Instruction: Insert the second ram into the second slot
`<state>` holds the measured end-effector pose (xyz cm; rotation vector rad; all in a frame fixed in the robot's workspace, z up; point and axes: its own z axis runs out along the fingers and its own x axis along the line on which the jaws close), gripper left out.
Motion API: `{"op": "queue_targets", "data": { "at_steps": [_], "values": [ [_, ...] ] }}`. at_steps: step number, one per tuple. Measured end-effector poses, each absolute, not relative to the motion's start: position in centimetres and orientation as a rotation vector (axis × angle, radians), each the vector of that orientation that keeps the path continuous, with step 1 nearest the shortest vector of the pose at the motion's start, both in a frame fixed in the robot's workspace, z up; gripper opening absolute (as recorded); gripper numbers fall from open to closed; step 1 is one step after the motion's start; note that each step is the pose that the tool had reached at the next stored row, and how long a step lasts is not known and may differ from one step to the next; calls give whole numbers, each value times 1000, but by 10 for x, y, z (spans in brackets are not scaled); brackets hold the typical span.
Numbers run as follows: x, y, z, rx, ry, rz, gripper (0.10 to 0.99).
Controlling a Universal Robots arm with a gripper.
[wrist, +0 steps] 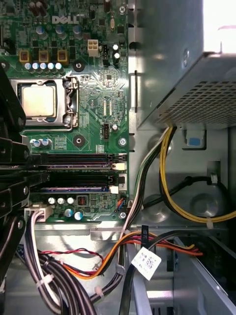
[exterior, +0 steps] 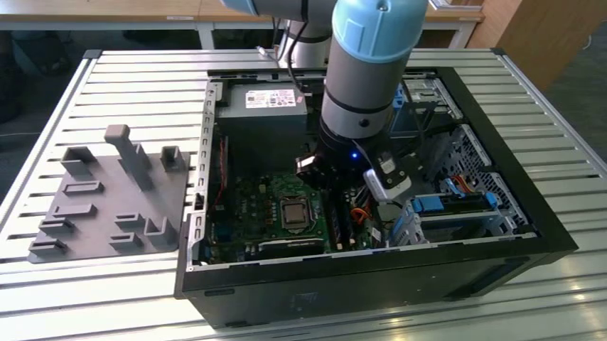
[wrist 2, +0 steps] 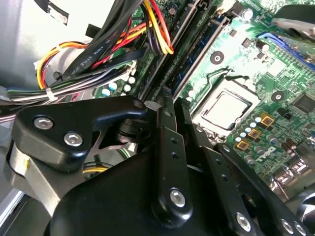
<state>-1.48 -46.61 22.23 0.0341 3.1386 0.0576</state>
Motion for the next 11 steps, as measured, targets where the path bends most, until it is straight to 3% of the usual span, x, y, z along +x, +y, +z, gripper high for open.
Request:
{"op": "queue_targets", "data": {
  "at_steps": [9,11],
  "values": [
    [-15,-466,231,34,3140,59,200],
    [-15,-466,231,34,3140,58,106]
  ]
}}
